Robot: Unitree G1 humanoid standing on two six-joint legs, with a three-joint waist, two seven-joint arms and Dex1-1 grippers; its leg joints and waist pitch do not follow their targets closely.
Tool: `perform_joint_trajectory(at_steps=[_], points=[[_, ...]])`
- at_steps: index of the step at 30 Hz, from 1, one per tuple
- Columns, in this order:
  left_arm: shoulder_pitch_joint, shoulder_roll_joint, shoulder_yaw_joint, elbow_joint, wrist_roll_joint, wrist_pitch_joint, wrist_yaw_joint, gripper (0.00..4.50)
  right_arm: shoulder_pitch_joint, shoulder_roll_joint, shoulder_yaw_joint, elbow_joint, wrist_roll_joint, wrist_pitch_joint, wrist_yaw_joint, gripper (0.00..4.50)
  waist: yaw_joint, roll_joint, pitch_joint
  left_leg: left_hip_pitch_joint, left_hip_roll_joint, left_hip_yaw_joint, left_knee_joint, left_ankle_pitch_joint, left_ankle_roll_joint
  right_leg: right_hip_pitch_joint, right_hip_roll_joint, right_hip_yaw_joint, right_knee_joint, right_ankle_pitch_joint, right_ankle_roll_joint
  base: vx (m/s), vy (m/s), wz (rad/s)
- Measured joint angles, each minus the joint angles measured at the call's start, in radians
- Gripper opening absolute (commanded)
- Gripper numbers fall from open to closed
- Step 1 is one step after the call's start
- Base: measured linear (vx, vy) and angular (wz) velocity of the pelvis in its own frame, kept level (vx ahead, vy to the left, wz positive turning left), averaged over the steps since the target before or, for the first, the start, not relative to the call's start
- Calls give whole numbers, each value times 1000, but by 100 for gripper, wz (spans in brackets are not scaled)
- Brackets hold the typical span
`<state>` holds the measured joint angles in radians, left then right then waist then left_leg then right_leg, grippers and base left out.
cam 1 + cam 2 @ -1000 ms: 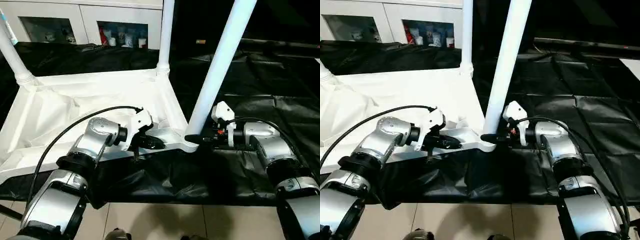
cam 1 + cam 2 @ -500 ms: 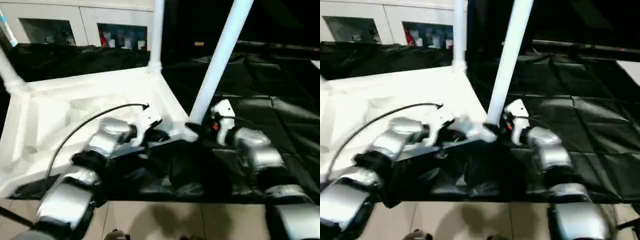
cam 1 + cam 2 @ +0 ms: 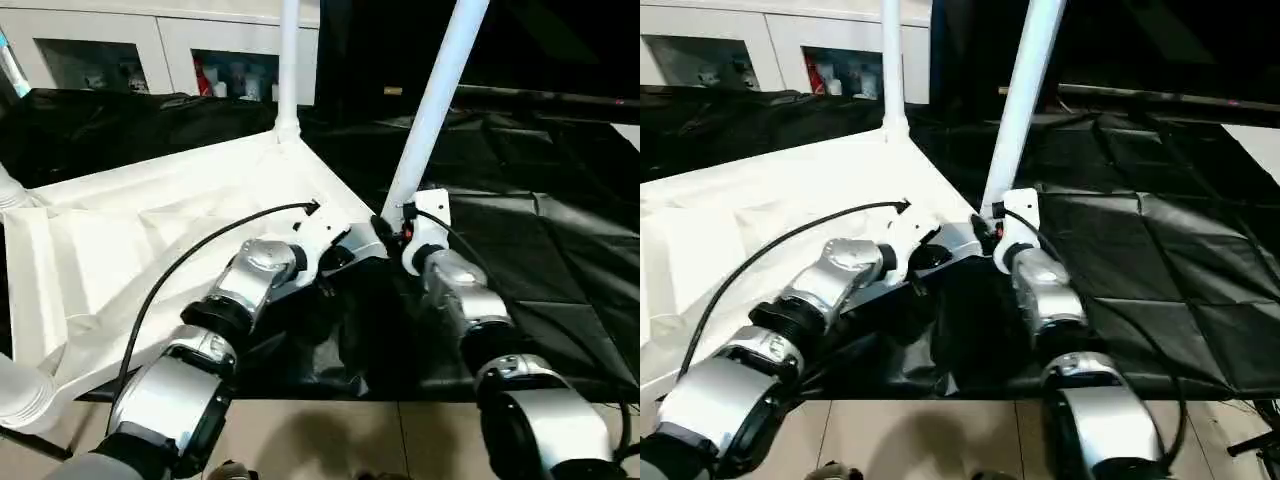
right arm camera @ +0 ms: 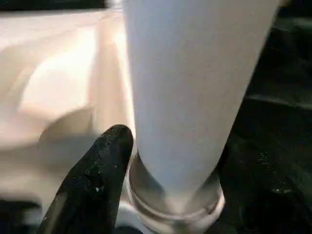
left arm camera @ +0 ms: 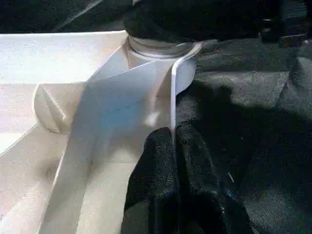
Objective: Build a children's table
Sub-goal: Rotate leg to tighten
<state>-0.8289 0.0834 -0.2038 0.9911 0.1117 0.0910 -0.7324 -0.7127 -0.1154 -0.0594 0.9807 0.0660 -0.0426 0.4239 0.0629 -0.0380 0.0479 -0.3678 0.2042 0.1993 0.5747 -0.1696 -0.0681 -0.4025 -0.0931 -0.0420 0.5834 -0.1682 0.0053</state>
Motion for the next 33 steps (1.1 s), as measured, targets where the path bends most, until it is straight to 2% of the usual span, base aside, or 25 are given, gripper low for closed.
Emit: perform_joint_trajectory(at_steps=[3, 7, 10, 15, 22, 23, 27, 28, 32, 33], points=[[4, 49, -10, -15, -3, -31, -108, 0, 34, -93, 68, -59, -14, -8, 208, 274, 1, 0, 0, 0, 1, 0, -5, 0, 0, -2, 0, -3, 0, 3, 2, 0, 0, 0], [17, 92, -12, -37, -21, -53, -221, 0, 52, -169, 90, -105, -17, -10, 393, 274, 2, 0, 1, -1, 3, 0, -7, 0, 0, -4, 1, -5, 4, 5, -1, 0, 0, 0], [35, 133, -17, -67, -38, -70, -309, 0, 53, -220, 100, -120, 5, -4, 537, 274, 9, -5, 4, -3, 4, 1, -3, 1, 0, -7, 1, -4, 11, -1, -1, 0, 0, 0], [78, 210, -33, -150, -62, -64, -480, 0, 52, -264, 135, -146, 37, 53, 749, 274, 25, -11, 6, -4, 5, 2, -2, 1, 0, -9, 1, -3, 12, -3, -3, 0, 0, 0], [94, 228, -42, -194, -68, -34, -528, 0, 39, -253, 159, -134, 36, 62, 800, 274, 32, -13, 7, -5, 4, 4, 1, 1, 0, -10, 0, -2, 13, -3, -3, 0, 0, 0], [97, 230, -42, -201, -69, -30, -528, 0, 39, -253, 159, -134, 37, 63, 803, 249, 31, -13, 7, -5, 4, 4, 1, 1, 0, -10, 0, -2, 14, -3, -3, 0, 0, 0], [111, 236, -41, -231, -71, -17, -528, 0, 39, -252, 159, -144, 40, 73, 808, 236, 31, -13, 7, -5, 5, 4, 1, 1, 0, -11, 1, -2, 14, -3, -3, 0, 0, 0], [111, 235, -41, -232, -71, -12, -528, 0, 40, -252, 159, -145, 40, 73, 808, 217, 31, -13, 7, -5, 5, 4, 1, 1, 0, -11, 1, -2, 14, -3, -3, 0, 0, 0], [111, 217, -40, -229, -71, -5, -503, 0, 69, -243, 141, -168, 48, 73, 781, 211, 33, -12, 6, -5, 4, 4, 1, 1, 0, -10, 1, -1, 15, -3, -3, 0, 0, 0], [108, 204, -37, -216, -68, -5, -469, 0, 86, -224, 122, -177, 53, 74, 737, 210, 32, -10, 5, -3, 4, 4, 2, 1, 0, -9, 1, 0, 16, -3, -3, 0, 0, 0]])
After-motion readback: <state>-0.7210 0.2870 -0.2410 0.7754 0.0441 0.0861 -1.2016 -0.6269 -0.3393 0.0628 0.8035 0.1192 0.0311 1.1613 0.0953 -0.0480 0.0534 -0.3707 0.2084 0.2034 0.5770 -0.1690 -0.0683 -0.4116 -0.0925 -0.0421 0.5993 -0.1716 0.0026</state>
